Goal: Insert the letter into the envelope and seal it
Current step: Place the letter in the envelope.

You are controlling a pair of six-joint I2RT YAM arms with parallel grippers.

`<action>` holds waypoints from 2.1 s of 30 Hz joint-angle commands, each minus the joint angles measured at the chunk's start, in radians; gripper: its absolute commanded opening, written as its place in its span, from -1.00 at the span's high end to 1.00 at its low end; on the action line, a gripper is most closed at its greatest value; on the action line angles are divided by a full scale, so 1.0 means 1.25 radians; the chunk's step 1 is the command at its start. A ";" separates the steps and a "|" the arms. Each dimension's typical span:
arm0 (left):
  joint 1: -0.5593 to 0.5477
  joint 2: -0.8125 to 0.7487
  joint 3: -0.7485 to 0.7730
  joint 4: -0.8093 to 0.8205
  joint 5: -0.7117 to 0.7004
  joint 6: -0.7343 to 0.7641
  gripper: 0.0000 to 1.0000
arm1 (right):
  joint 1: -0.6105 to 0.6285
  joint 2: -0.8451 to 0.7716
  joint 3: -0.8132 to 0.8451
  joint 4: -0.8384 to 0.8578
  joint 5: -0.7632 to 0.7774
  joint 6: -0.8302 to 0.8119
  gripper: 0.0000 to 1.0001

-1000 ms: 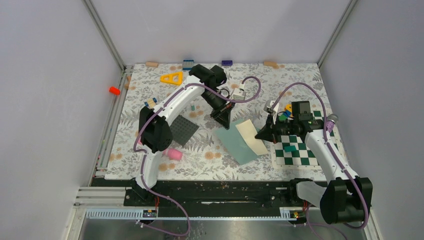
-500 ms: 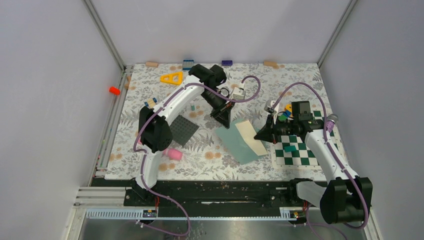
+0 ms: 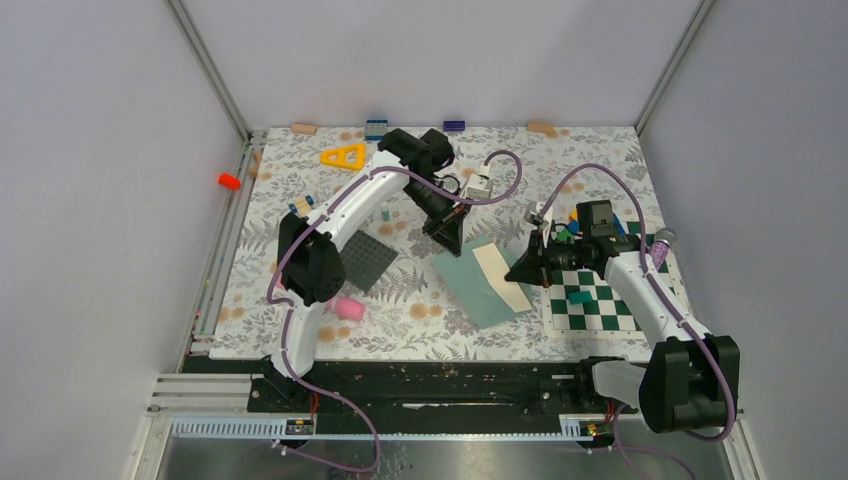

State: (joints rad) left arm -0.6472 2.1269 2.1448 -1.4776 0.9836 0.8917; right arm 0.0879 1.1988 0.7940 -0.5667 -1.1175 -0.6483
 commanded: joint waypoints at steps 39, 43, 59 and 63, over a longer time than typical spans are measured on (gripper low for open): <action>0.008 -0.079 -0.028 0.056 0.007 -0.013 0.50 | 0.084 0.000 -0.044 0.122 0.040 0.060 1.00; 0.019 -0.079 -0.024 0.081 0.012 -0.043 0.54 | 0.084 0.001 -0.041 0.106 0.038 0.047 1.00; -0.003 -0.031 -0.005 0.081 0.005 -0.059 0.60 | 0.084 0.005 -0.036 0.100 0.030 0.046 1.00; -0.002 -0.024 0.003 0.093 -0.006 -0.075 0.60 | 0.085 -0.002 -0.037 0.101 0.024 0.041 1.00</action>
State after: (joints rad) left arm -0.6483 2.0956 2.1082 -1.3911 0.9787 0.8104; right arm 0.1833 1.2110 0.7242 -0.4339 -1.0641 -0.5716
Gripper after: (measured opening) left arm 0.204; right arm 0.018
